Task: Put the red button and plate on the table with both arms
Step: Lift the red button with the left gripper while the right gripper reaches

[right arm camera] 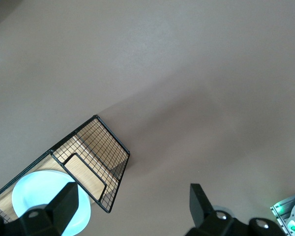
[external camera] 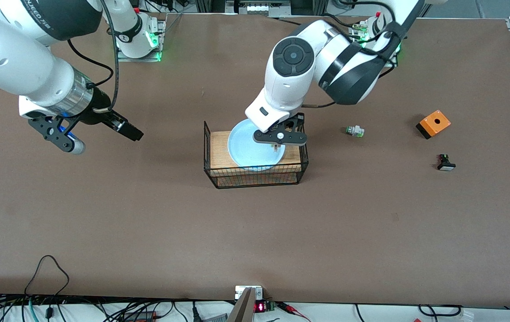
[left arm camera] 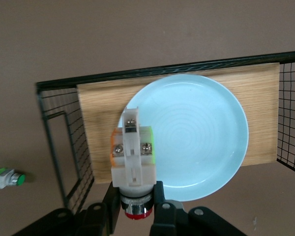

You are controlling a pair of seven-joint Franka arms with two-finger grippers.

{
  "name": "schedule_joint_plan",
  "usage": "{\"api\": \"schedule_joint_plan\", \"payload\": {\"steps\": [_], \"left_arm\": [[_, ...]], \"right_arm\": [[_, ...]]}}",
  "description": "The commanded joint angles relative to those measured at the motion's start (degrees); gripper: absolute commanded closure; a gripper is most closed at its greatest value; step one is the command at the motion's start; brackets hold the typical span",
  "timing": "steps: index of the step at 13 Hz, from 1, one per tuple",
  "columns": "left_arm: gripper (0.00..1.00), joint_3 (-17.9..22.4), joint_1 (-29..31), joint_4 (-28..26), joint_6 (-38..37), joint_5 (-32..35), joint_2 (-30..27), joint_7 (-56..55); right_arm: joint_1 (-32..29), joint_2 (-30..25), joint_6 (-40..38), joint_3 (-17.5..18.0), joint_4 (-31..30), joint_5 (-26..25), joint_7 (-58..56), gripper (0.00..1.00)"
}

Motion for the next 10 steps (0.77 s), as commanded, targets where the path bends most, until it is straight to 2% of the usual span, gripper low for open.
{"api": "schedule_joint_plan", "payload": {"steps": [1, 3, 5, 8, 10], "left_arm": [[1.0, 0.3, 2.67, 3.31, -4.5, 1.38, -1.44, -0.09], [1.0, -0.05, 6.79, 3.31, -6.08, 1.21, -3.11, 0.35], [1.0, -0.23, 10.93, 3.31, -10.72, 1.12, -3.21, 1.22], [1.0, -0.05, 17.25, 3.31, -14.42, 1.12, -3.91, 8.32], [1.0, 0.04, 21.73, 3.13, -17.15, 1.56, -3.91, 14.99]], "right_arm": [[2.36, 1.57, 1.02, -0.18, 1.44, 0.32, 1.53, 0.0], [3.42, 2.44, 2.51, -0.18, 1.44, 0.05, 3.36, 0.0], [4.74, 3.76, 3.83, -0.18, 1.52, 0.49, 3.37, 0.0], [6.32, 4.65, 6.55, -0.18, 1.52, 0.84, 5.81, 0.0], [7.03, 5.17, 7.88, -0.09, 1.52, 0.84, 13.53, 0.0]]}}
